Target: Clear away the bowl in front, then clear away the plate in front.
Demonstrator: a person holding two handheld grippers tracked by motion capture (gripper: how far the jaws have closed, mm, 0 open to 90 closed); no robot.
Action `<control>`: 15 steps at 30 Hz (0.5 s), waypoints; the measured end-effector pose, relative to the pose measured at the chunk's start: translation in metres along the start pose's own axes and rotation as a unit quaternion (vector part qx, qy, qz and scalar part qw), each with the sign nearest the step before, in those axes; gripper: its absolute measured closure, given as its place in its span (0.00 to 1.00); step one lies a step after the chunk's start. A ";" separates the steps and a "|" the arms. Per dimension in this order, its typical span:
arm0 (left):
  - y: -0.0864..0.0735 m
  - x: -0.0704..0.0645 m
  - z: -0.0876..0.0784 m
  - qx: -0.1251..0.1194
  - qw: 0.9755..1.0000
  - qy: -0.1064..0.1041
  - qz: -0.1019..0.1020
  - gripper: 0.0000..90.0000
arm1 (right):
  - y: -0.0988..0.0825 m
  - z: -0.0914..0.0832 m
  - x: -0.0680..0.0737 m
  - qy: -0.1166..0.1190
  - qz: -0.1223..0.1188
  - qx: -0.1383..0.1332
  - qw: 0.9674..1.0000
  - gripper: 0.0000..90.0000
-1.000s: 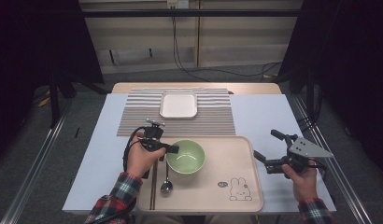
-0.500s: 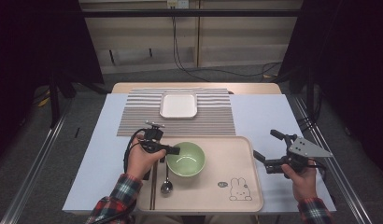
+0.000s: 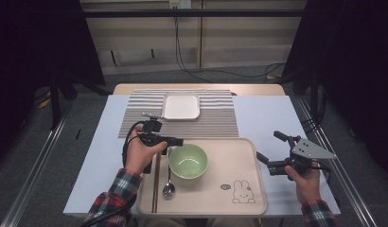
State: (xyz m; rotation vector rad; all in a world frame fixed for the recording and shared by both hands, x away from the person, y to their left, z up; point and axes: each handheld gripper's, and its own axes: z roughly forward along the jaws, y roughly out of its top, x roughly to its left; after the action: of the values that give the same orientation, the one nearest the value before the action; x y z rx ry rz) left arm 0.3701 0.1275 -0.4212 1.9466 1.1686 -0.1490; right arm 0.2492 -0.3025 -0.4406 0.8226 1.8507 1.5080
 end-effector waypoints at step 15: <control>0.028 0.024 0.003 -0.080 0.995 0.063 0.014 0.30 | 0.000 -0.001 0.000 0.000 -0.002 0.000 1.000 0.02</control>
State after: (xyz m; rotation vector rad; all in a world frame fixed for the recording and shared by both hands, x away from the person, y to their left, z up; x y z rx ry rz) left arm 0.4061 0.1351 -0.4182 1.8519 1.1958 0.0813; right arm 0.2488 -0.3031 -0.4403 0.8182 1.8516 1.5045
